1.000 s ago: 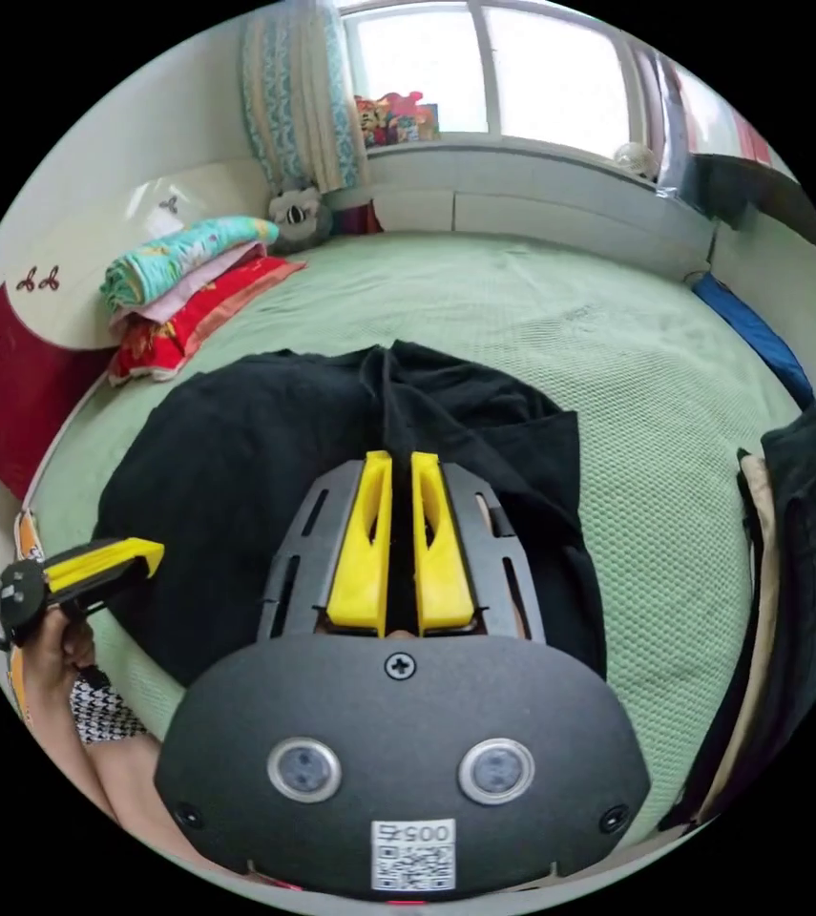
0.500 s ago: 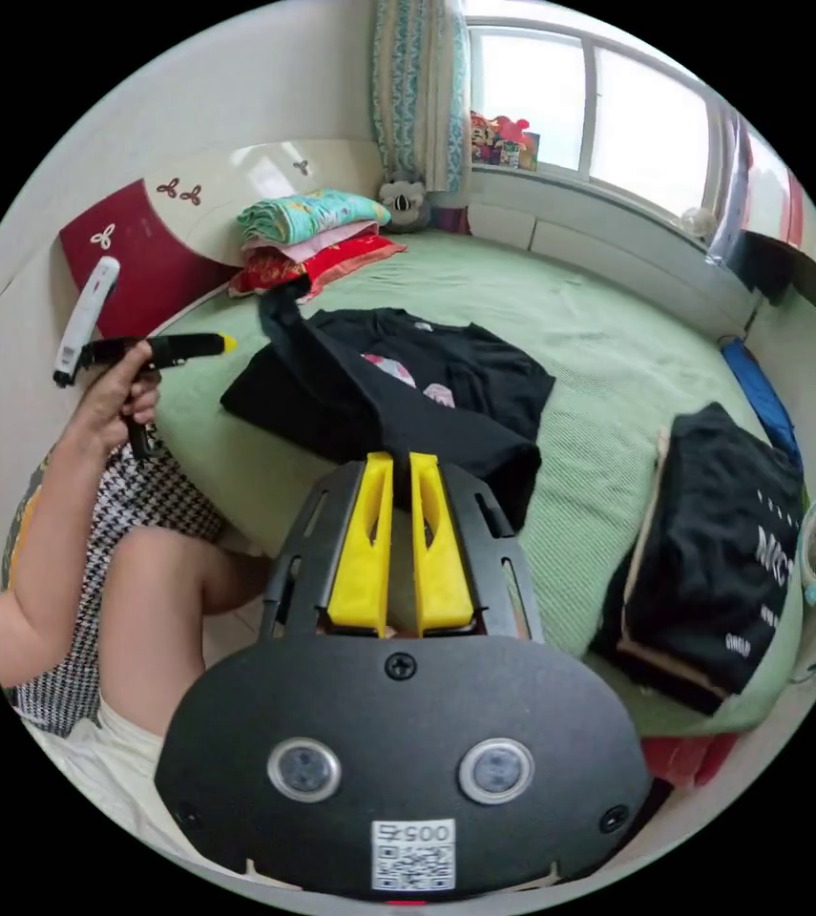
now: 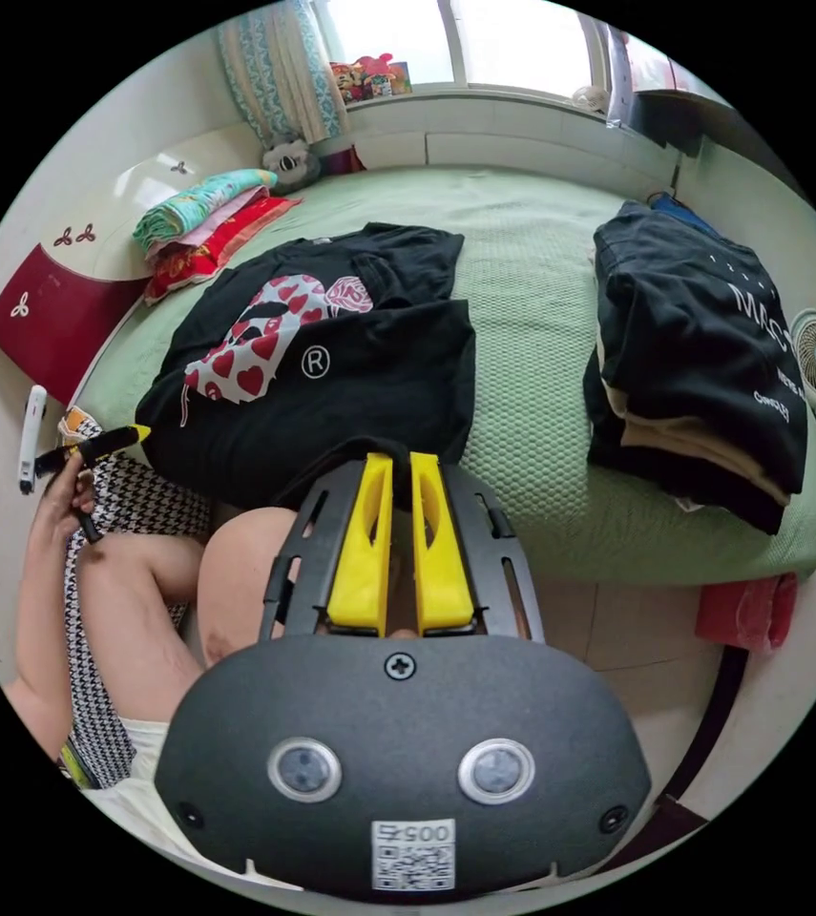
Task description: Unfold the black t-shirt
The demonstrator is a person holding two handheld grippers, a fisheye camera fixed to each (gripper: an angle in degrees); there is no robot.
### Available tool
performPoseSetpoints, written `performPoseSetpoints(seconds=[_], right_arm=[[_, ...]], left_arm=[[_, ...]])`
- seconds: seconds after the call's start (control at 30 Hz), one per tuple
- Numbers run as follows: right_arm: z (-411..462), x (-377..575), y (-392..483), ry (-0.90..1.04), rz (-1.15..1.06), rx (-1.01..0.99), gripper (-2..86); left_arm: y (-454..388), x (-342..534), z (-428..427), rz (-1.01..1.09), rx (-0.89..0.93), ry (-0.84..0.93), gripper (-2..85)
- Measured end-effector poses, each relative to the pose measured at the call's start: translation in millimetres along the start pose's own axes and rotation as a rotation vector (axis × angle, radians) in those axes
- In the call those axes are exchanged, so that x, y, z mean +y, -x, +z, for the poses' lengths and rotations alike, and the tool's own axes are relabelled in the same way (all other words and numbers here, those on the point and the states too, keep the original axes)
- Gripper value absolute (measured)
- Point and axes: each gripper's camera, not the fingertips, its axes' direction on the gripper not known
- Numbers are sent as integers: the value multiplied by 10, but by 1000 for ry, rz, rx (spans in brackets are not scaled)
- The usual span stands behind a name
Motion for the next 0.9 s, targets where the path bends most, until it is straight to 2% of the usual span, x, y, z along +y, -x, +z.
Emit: performPoseSetpoints(seconds=[0.27,0.37,0.43,0.6,0.73,0.9], right_arm=[[-95,37,-144,-4,7,-14,-7],[-131,51,-177,-7,11,-21,-6],[-242,55,-155,-22,-19,-66,-7],[-813,43,-43,-118,-103,-164,-9],[-1525,47,-88,-222,-120,-245,-9],[-2043,194,-318,-259,-88,-288,-9]], left_arm=[[13,-13,205,9,9,-16,167],[-42,-66,171,43,43,30,131],[-104,-97,114,63,54,54,56],[-349,-263,-401,164,26,27,12],[-462,-464,-1009,211,-44,-9,7],[-588,-639,-1699,274,-17,21,7]])
